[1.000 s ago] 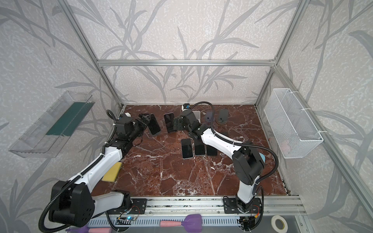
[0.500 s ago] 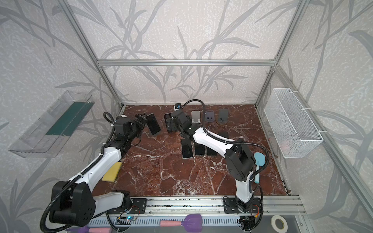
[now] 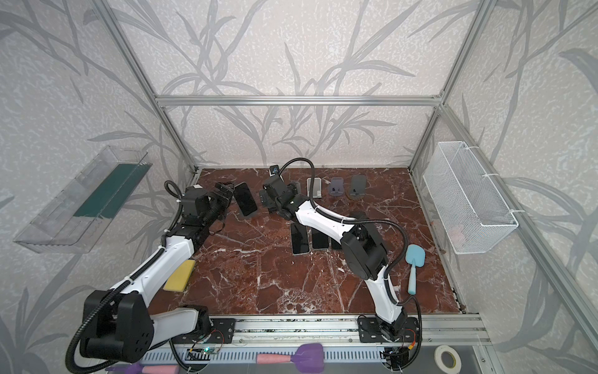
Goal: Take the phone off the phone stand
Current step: 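Lower the open right gripper around the top of the purple-framed phone, then close the right gripper on the purple-framed phone and lift it off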
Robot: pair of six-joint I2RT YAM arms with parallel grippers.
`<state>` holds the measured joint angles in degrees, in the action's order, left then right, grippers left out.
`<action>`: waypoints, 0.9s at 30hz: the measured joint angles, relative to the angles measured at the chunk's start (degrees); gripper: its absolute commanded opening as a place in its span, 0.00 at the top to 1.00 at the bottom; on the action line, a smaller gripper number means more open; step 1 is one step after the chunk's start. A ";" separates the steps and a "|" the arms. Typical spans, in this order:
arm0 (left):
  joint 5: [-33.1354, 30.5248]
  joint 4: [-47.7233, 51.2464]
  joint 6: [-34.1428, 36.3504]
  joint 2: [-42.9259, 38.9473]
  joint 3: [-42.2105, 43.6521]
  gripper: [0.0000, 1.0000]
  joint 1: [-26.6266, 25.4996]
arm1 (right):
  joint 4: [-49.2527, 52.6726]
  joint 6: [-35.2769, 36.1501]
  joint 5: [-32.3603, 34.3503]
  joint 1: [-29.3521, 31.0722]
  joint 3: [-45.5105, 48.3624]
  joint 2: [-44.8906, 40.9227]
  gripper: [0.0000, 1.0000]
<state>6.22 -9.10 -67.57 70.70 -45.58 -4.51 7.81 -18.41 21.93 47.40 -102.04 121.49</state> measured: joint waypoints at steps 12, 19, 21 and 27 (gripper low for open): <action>1.86 -0.79 -0.55 0.87 0.00 0.03 0.39 | 4.09 2.97 3.15 0.35 -15.82 10.97 0.01; 2.49 -0.85 -0.59 0.98 0.00 0.03 0.57 | 8.72 3.45 3.54 0.11 -25.68 16.33 0.01; 2.51 -0.83 -0.59 1.11 0.00 0.03 0.59 | 9.90 3.50 3.58 0.00 -27.74 17.49 0.01; 2.84 -0.85 -0.59 1.18 0.00 0.03 0.68 | 13.22 3.50 4.07 -0.31 -33.64 20.94 0.01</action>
<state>9.06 -9.96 -68.16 71.88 -45.58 -3.84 21.04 -14.92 26.00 47.09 -135.68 142.43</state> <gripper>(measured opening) 0.971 0.991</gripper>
